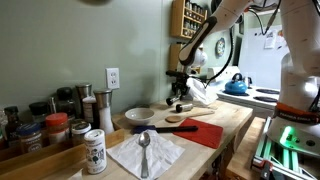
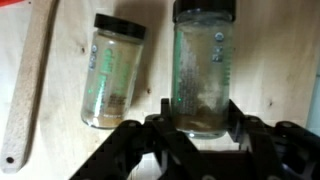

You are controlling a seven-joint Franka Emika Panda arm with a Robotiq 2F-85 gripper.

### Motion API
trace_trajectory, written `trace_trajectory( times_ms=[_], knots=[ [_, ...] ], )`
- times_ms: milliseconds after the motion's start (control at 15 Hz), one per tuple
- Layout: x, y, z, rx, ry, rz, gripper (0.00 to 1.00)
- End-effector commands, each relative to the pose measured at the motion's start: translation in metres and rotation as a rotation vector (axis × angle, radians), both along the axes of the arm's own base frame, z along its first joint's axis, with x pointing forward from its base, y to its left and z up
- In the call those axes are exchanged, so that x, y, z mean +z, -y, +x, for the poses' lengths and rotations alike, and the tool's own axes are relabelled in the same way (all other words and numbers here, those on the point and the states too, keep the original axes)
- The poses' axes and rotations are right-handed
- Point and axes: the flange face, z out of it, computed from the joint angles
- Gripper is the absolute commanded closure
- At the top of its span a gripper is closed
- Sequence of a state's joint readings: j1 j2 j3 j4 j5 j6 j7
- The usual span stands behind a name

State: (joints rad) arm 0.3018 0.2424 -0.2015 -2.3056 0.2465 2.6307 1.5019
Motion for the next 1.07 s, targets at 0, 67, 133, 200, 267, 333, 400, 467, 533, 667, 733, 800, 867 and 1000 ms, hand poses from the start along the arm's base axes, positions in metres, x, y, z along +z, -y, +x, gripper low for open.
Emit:
trace_trajectory(
  times_ms=[0, 67, 133, 200, 267, 333, 400, 467, 533, 667, 733, 800, 867, 1000],
  knots=[
    [0.021, -0.009, -0.009, -0.058, -0.046, -0.141, 0.72],
    [0.028, -0.016, -0.01, -0.07, -0.054, -0.173, 0.72],
    [0.034, -0.021, -0.009, -0.082, -0.057, -0.203, 0.72],
    [0.039, -0.028, -0.01, -0.084, -0.065, -0.224, 0.72],
    [0.045, -0.036, -0.011, -0.081, -0.073, -0.242, 0.72],
    [0.05, -0.044, -0.011, -0.08, -0.082, -0.27, 0.72],
    [0.055, -0.05, -0.011, -0.08, -0.089, -0.292, 0.72],
    [0.058, -0.057, -0.009, -0.083, -0.097, -0.317, 0.72],
    [0.06, -0.061, -0.009, -0.085, -0.106, -0.344, 0.72],
    [0.062, -0.069, -0.005, -0.087, -0.117, -0.393, 0.72],
    [0.062, -0.072, -0.004, -0.082, -0.126, -0.412, 0.72],
    [0.062, -0.075, -0.001, -0.079, -0.13, -0.432, 0.72],
    [0.062, -0.078, 0.0, -0.077, -0.135, -0.451, 0.72],
    [0.059, -0.08, 0.004, -0.077, -0.151, -0.506, 0.72]
  ],
)
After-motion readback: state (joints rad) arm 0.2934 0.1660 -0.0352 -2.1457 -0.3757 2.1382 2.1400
